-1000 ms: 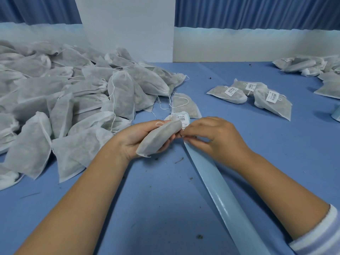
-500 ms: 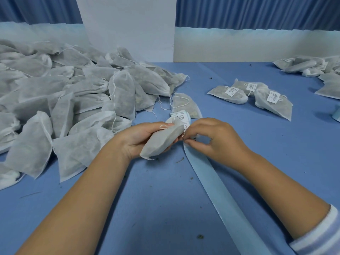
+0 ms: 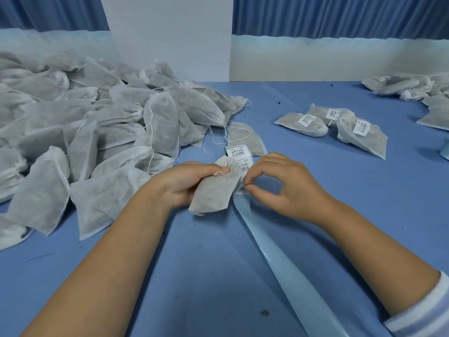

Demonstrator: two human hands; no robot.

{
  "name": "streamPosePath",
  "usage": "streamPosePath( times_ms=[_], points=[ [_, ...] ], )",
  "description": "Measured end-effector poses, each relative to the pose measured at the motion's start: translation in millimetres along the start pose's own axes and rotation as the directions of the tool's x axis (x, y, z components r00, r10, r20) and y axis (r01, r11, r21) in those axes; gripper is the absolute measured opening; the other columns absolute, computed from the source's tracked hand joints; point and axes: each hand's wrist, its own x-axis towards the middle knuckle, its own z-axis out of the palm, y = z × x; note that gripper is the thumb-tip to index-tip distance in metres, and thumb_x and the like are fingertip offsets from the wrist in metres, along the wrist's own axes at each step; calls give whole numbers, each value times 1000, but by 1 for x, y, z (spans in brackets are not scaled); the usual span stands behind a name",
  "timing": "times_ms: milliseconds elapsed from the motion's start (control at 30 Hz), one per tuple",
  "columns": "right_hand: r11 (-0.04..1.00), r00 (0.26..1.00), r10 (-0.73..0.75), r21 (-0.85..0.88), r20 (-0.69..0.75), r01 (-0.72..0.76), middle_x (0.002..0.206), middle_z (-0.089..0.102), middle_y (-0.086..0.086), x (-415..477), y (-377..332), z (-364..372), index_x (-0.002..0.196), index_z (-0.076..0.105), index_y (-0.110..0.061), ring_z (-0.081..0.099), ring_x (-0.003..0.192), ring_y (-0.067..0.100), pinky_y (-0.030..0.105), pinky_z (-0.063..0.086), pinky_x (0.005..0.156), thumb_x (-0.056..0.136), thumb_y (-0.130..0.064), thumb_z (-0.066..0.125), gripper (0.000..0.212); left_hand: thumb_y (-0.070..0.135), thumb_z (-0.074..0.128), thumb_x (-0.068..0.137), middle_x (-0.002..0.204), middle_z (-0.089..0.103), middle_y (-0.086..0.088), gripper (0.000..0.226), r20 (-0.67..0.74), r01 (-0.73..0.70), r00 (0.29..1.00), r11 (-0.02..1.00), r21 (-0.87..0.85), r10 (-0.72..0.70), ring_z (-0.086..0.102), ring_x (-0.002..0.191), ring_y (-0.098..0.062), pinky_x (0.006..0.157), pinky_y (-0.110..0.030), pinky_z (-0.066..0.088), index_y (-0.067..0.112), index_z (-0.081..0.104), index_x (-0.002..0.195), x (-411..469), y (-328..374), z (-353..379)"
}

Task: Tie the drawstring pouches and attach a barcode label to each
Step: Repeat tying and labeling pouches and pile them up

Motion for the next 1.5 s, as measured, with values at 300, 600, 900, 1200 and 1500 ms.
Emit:
streamPosePath(
  times_ms=[300, 600, 900, 1200, 1500],
  points=[
    [967, 984, 158, 215, -84, -137, 83, 69, -9, 0, -5, -2, 82, 68, -11, 63, 84, 11, 22, 47, 84, 81, -9, 71, 3, 14, 69, 88, 70, 73, -4, 9, -23, 10, 1000, 1000, 15, -10, 69, 57, -12, 47, -20, 50, 7, 72, 84, -3, 1, 0],
    [976, 986, 151, 146, 72, -160, 85, 70, -14, -1, 1, 2, 87, 70, -18, 62, 85, 7, 27, 49, 83, 82, -12, 73, 8, 25, 67, 74, 68, 72, -2, 18, 141, 37, 989, 999, 34, -41, 69, 58, -12, 49, -20, 51, 15, 80, 66, -8, 4, -1],
    [972, 990, 134, 187, 52, -141, 87, 70, -8, -2, -3, 0, 86, 68, -12, 64, 87, 12, 30, 49, 86, 83, -7, 69, 5, 12, 70, 86, 67, 73, -4, 14, 2, -2, 1000, 993, 119, 2, 69, 55, -11, 46, -19, 49, 6, 73, 75, -4, 1, 2],
    [891, 957, 245, 426, -158, -158, 88, 66, -2, 1, -4, 0, 89, 64, -9, 63, 82, 14, 26, 52, 82, 84, 0, 64, 10, 15, 71, 88, 78, 75, -4, 8, -75, 4, 997, 982, 187, 10, 70, 64, -11, 53, -20, 53, 8, 71, 90, -4, 2, 4],
    [772, 896, 408, 589, -173, -239, 103, 65, -10, 5, -1, 0, 101, 62, -23, 61, 99, 7, 19, 51, 73, 85, 7, 64, 34, 31, 77, 83, 99, 77, -4, 17, -68, -148, 977, 875, 462, 202, 71, 101, -25, 96, -46, 52, 22, 77, 98, -14, 10, 1]
  ],
)
